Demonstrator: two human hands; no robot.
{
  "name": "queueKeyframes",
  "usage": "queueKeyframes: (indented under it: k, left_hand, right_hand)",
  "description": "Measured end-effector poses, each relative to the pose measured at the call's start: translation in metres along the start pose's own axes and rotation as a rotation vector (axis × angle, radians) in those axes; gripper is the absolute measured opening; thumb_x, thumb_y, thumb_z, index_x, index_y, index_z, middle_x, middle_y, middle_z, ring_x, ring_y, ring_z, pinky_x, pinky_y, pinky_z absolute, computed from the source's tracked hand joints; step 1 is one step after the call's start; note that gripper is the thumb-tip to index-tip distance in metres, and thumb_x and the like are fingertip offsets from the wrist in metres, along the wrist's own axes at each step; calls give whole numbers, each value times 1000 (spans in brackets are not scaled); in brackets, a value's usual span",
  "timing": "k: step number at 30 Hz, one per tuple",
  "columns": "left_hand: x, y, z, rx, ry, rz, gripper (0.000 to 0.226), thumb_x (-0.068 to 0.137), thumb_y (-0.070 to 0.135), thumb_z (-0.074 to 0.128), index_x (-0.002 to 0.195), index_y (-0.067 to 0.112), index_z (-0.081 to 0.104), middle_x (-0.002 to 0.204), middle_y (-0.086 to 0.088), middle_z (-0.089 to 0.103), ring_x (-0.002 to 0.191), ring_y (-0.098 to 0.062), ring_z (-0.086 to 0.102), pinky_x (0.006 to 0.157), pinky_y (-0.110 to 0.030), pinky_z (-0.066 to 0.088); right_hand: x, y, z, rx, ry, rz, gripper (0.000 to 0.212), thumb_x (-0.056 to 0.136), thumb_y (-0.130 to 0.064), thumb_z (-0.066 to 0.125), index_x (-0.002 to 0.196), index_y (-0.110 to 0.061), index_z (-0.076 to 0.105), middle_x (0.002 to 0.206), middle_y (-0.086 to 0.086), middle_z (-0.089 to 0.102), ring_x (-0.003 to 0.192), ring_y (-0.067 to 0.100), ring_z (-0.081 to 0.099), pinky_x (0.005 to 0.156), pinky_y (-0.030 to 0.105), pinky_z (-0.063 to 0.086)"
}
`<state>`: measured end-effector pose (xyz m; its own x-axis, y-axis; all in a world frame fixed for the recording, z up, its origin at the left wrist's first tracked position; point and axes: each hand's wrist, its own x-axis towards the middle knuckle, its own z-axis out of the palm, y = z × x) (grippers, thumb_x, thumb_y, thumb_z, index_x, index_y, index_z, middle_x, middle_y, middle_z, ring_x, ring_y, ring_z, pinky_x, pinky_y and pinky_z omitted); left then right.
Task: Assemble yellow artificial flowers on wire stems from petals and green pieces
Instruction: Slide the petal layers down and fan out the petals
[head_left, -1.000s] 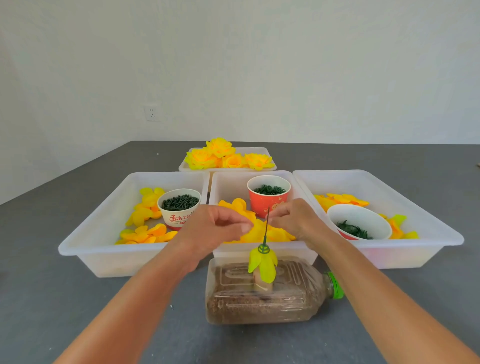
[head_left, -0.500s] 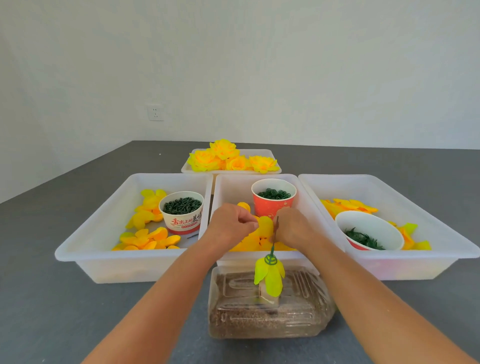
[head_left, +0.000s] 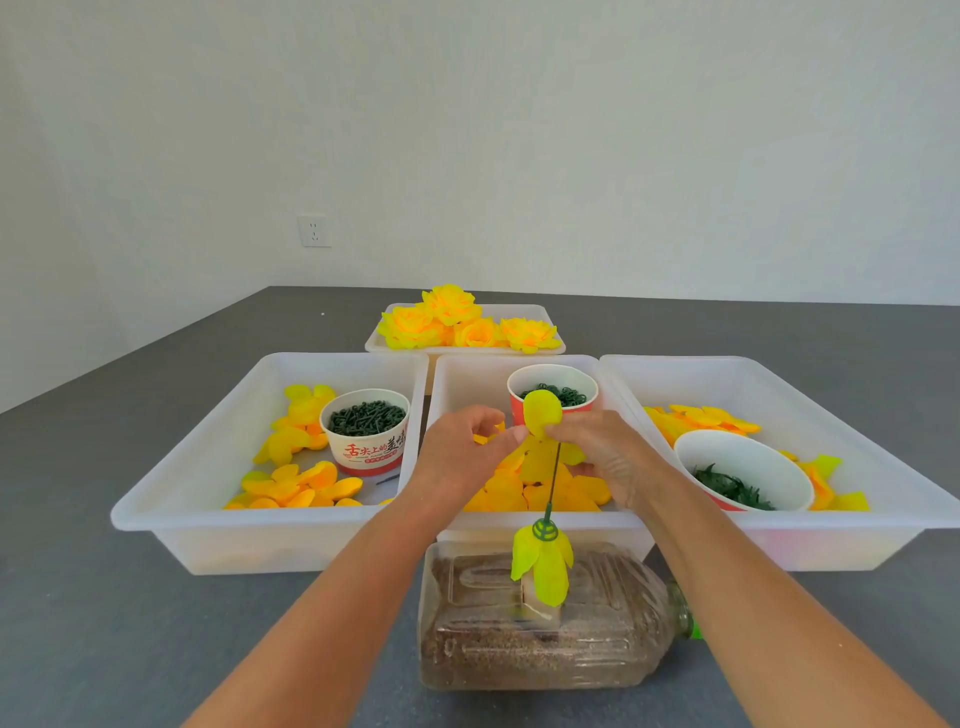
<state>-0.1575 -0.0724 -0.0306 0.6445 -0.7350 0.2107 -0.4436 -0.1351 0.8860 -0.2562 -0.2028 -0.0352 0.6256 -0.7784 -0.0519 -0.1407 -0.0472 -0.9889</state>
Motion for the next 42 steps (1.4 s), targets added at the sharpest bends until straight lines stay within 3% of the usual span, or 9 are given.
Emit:
queueKeyframes:
  k: [4, 8, 12, 18, 23, 29, 33, 38, 42]
  left_hand:
    - [5, 7, 1, -70, 9, -12, 29, 78, 40, 72, 98, 20, 69, 96, 6, 65, 88, -13, 60, 75, -35, 55]
    - [12, 10, 3, -106, 56, -18, 6, 78, 28, 74, 77, 25, 70, 76, 8, 65, 72, -10, 58, 65, -27, 48]
    - [16, 13, 2, -252, 87, -88, 15, 78, 16, 74, 66, 23, 67, 69, 1, 66, 70, -18, 60, 71, -35, 51]
    - [16, 21, -3, -449, 192, -163, 14, 78, 17, 74, 67, 20, 65, 64, 4, 63, 60, -10, 54, 55, -19, 42]
    - [10, 28, -4, -530, 188, -172, 11, 78, 16, 73, 70, 18, 66, 73, -3, 66, 71, -20, 59, 69, -30, 47]
    - [-2, 36, -9, -568, 66, -134, 4, 80, 13, 70, 76, 14, 69, 69, -1, 70, 61, -13, 63, 60, -24, 52]
    - [-12, 41, -15, -579, -14, -98, 6, 81, 11, 67, 84, 6, 69, 76, -9, 70, 67, -19, 65, 73, -33, 54]
    - [-25, 45, -23, -601, -70, -48, 5, 79, 10, 68, 83, 10, 70, 69, -3, 72, 60, -15, 67, 55, -23, 53]
    - [-36, 49, -29, -601, -142, 39, 22, 65, 14, 72, 87, 10, 72, 77, -4, 74, 69, -14, 69, 64, -26, 57]
  right_hand:
    - [-6, -3, -1, -44, -100, -62, 10, 86, -21, 66, 95, -24, 69, 88, -3, 68, 79, 8, 60, 59, 20, 47]
    - [-10, -7, -2, -51, -180, -146, 9, 85, -22, 67, 80, -29, 69, 63, -19, 68, 58, -9, 61, 44, 6, 42]
    - [-12, -14, -6, 29, -238, -147, 7, 83, -21, 68, 89, -20, 72, 73, -7, 73, 68, 6, 67, 59, 21, 52]
    - [-19, -17, -15, 286, -329, -204, 37, 63, -13, 72, 100, -8, 69, 91, 11, 73, 80, 27, 69, 75, 40, 57]
    - [-28, -21, -12, 318, -295, -251, 21, 68, -8, 70, 89, -10, 72, 81, 7, 74, 70, 19, 70, 59, 29, 57]
    - [-39, -31, -8, 364, -186, -243, 14, 76, 0, 67, 83, -11, 71, 71, 3, 73, 61, 14, 69, 50, 23, 52]
    - [-53, -38, -7, 379, -215, -242, 14, 76, 2, 65, 84, -9, 70, 73, 4, 73, 65, 17, 69, 56, 28, 56]
    - [-71, -45, -7, 383, -238, -246, 16, 63, -4, 69, 78, -9, 69, 68, 7, 70, 62, 19, 68, 54, 32, 58]
    - [-84, -50, -7, 343, -145, -286, 11, 57, -11, 72, 67, -16, 72, 67, 9, 67, 70, 29, 61, 69, 44, 52]
